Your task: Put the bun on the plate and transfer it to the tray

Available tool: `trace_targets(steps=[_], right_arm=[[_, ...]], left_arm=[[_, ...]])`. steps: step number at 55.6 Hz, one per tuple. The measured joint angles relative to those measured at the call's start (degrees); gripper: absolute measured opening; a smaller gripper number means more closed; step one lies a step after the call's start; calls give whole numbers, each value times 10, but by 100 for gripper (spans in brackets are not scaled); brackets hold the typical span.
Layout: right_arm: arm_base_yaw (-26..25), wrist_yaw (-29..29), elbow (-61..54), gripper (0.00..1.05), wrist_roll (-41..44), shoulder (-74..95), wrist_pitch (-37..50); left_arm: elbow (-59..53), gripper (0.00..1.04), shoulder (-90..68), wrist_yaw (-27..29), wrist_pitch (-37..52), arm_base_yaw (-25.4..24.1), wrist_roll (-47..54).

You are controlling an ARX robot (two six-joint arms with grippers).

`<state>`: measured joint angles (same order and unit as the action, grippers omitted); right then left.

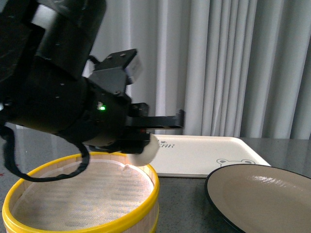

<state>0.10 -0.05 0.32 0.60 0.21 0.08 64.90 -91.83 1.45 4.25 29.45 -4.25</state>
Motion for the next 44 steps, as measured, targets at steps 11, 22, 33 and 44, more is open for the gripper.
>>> trace_targets(steps=[11, 22, 33, 44], right_arm=[[0, 0, 0, 96, 0, 0, 0], [0, 0, 0, 96, 0, 0, 0], [0, 0, 0, 96, 0, 0, 0], [0, 0, 0, 96, 0, 0, 0]], left_arm=[[88, 5, -88, -27, 17, 73, 66], [177, 5, -158, -61, -29, 107, 88], [257, 5, -204, -26, -123, 122, 79], [313, 5, -246, 9, -197, 128, 54]])
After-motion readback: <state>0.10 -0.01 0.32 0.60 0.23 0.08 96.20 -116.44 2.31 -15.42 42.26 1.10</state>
